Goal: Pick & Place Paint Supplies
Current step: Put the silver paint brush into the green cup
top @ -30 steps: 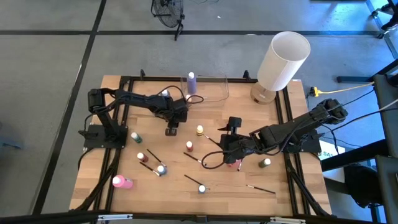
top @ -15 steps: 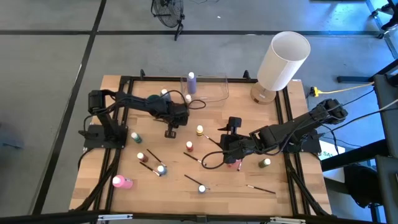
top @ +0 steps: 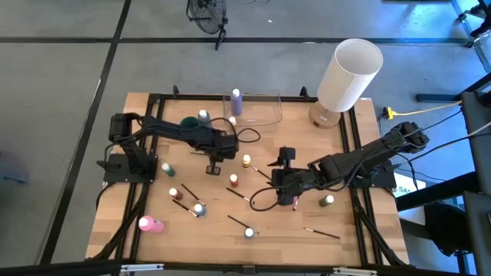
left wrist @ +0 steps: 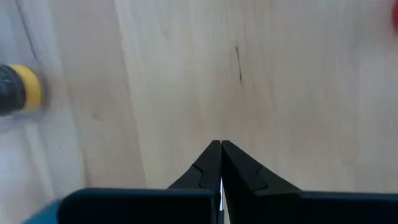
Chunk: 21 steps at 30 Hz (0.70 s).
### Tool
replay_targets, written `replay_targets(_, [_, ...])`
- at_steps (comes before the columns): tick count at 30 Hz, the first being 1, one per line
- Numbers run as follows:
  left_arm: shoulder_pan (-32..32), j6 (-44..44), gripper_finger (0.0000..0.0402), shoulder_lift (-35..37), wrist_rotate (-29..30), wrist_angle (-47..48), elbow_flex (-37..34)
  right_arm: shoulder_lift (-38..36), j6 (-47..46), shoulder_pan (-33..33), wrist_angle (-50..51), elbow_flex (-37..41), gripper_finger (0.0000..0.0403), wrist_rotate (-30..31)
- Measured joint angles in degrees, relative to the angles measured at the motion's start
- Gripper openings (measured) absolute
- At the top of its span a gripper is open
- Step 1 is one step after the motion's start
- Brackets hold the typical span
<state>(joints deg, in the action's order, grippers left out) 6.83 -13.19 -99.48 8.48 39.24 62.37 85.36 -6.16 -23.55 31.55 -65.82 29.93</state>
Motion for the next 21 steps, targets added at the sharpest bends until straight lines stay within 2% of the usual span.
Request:
replay_targets(7, [-4.44,1.65,0.0002,0.12,8.64,8.22,4.87,0.00,-0.45,0.00,0.50,0.00,0.0284,-0.15])
replay_targets(12, [-7.18,2.59,0.0002,0.91,10.17,13.77,9.93,0.00,-0.45,0.00,0.61,0.00,0.0284,-0.15])
replay_targets(16, [-9.65,2.53,0.0002,3.62,11.05,15.14,13.31,0.00,-0.47,0.00,0.84,0.00,0.0284,-0.15])
replay_targets(21, [-12.18,0.03,0.0002,11.31,12.95,14.61,15.25,0.00,-0.87,0.02,1.11,0.00,0.0284,-0.12])
